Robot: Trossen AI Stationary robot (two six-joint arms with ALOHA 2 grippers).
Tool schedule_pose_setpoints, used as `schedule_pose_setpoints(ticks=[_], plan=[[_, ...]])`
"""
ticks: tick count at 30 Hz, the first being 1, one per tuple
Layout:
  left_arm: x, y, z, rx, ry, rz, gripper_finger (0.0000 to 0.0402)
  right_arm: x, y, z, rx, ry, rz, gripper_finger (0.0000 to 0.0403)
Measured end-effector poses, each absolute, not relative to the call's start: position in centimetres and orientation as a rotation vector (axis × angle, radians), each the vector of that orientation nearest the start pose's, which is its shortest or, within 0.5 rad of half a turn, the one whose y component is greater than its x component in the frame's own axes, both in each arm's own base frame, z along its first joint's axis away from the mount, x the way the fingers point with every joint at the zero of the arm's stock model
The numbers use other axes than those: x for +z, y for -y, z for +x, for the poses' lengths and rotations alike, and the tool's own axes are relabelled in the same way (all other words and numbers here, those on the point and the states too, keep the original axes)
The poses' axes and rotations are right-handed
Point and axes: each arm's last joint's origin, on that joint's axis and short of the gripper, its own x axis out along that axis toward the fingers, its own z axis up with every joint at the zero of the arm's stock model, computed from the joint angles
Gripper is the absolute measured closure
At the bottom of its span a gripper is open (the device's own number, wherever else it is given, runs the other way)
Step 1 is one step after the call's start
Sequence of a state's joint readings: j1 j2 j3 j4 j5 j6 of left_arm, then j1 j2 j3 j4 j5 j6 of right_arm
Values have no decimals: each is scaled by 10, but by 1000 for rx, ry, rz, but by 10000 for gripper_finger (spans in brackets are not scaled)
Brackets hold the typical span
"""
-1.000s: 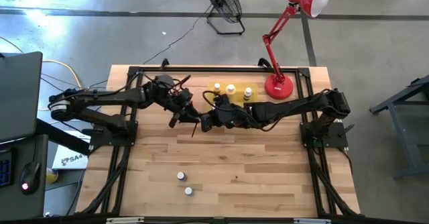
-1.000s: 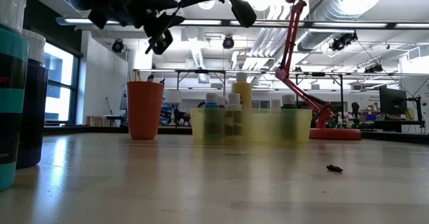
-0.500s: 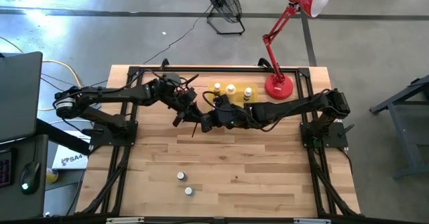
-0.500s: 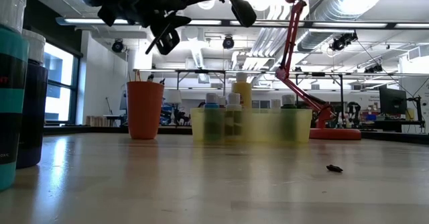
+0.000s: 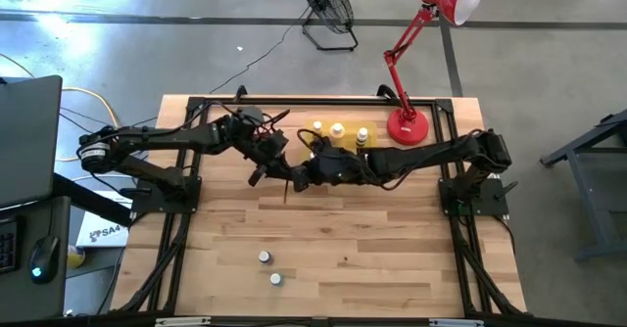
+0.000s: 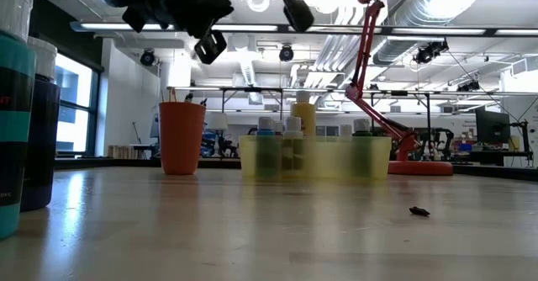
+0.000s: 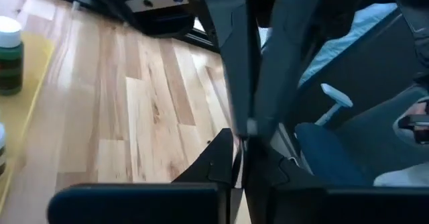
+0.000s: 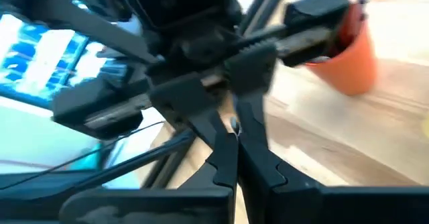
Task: Pick & Place Paint Supplies
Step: Put the silver paintbrush into the orange cup
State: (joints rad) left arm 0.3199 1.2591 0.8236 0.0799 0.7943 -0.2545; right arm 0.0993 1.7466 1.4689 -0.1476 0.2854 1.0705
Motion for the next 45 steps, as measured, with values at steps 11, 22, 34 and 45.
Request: schedule_pose_setpoints(ticks=[11, 22, 34, 45], plan=[[288, -63, 252, -387, -306, -338, 394, 351, -16, 388, -260, -200, 920, 354], [308, -86, 197, -43, -330, -199, 394, 404, -26, 343, -59, -145, 826, 349], [312, -120, 164, 296, -339, -143, 394, 403, -43, 341, -146, -119, 702, 350], [273, -137, 183, 300, -478, -227, 394, 400, -44, 343, -181, -114, 697, 350]])
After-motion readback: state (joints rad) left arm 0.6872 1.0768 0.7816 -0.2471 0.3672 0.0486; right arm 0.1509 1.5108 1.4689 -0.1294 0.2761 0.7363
